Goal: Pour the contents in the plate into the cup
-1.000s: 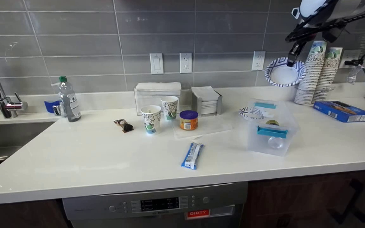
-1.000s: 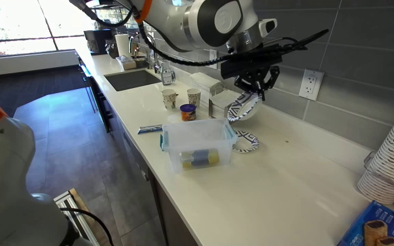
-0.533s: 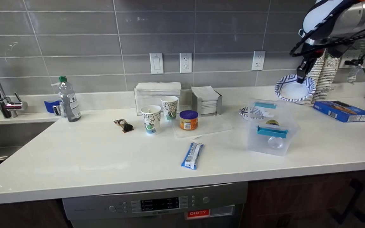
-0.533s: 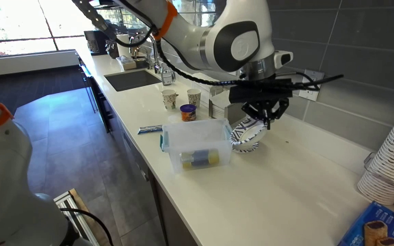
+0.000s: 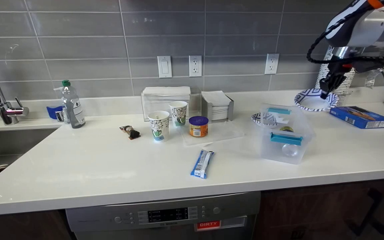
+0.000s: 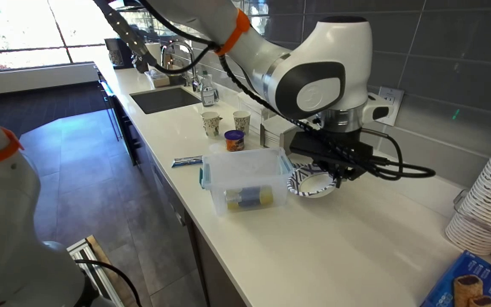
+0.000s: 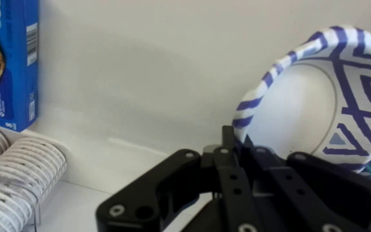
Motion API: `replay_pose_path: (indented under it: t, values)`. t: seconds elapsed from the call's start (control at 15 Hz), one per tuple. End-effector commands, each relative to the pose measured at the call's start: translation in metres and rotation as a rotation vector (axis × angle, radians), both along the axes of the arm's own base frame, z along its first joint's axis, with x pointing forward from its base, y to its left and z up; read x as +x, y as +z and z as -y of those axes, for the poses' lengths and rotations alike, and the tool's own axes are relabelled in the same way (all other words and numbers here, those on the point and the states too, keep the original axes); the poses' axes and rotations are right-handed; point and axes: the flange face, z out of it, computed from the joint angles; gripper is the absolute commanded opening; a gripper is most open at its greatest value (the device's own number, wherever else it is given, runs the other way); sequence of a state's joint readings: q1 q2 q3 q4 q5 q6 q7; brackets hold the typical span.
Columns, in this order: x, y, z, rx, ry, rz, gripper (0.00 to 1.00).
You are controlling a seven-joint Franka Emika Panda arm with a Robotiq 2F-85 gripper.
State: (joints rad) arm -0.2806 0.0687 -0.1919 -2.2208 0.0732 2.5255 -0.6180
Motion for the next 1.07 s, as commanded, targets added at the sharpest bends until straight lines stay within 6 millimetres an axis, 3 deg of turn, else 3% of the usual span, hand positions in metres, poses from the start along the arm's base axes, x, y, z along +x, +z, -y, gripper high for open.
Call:
replay_pose_path:
  t: [0.0,0.47,1.0]
  values:
    - [-0.016,-0.022,0.012,0.083,-0.06,-0.012,0.01]
    - [-0.046,-0.056,0.036,0.205,-0.185,0.011,0.01]
    - [-0.06,-0.103,0.027,0.236,-0.175,-0.059,0.01]
